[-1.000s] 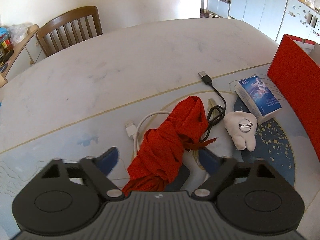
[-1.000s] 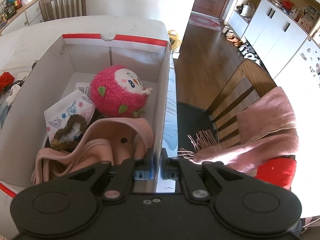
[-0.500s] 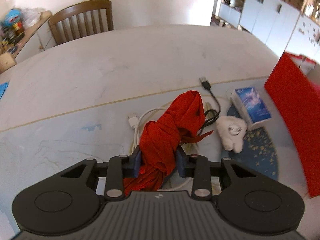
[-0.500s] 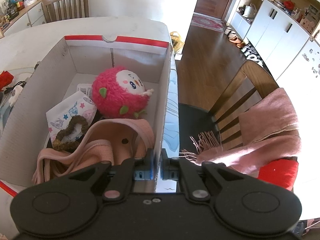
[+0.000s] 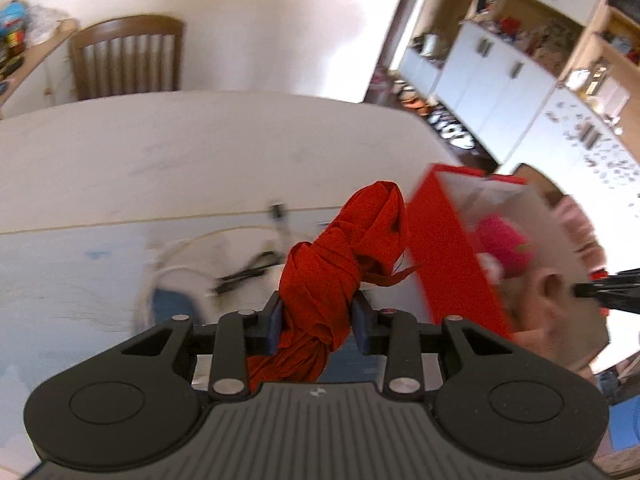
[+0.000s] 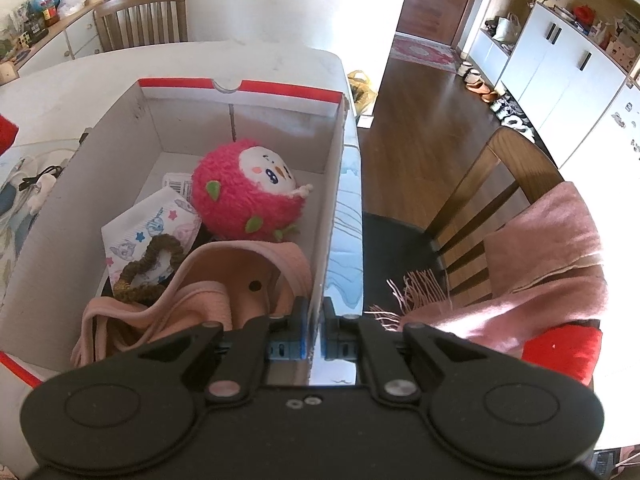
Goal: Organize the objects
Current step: 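Close the left tool on the red cloth and lift it, then carry the red cloth into the box and open the left tool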
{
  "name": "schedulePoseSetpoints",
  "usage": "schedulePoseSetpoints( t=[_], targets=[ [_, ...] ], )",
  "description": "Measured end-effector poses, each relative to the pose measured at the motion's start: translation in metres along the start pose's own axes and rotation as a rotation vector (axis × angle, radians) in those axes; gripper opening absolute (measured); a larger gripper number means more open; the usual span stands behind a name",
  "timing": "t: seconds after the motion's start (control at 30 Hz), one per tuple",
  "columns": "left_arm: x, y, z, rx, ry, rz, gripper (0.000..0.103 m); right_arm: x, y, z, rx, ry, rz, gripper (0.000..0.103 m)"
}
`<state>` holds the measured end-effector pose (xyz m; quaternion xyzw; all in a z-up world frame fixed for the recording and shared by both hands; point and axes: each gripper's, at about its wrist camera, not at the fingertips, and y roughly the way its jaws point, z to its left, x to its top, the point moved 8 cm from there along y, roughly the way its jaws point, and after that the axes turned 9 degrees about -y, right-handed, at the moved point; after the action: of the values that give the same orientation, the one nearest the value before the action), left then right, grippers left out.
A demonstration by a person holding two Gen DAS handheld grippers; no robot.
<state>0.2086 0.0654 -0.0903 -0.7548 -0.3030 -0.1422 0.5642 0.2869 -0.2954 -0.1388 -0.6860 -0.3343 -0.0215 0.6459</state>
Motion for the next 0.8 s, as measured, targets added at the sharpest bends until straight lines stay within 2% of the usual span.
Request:
schedulePoseSetpoints(
  t=[0.23,0.43,0.6,0.8],
  targets=[
    [-0.007,-0.005,-0.075,-0.117,0.036,0.007,0.033,0.000,-0.002,0.000,0.008,-0.008,-0.012,0.005],
    [-0.019,0.006,-0.120,-0.191,0.005,0.050,0.033,0.000,-0.003,0.000,0.015,-0.016,-0.019,0.005],
    [-0.019,0.013,-0.155,-0.227,0.001,0.046,0.033,0.000,-0.003,-0.001,0.026,-0.022,-0.025,0.005],
    [-0.011,0.025,-0.190,-0.234,-0.024,0.025,0.033,0.000,-0.004,-0.002,0.040,-0.024,-0.035,0.005]
  ],
)
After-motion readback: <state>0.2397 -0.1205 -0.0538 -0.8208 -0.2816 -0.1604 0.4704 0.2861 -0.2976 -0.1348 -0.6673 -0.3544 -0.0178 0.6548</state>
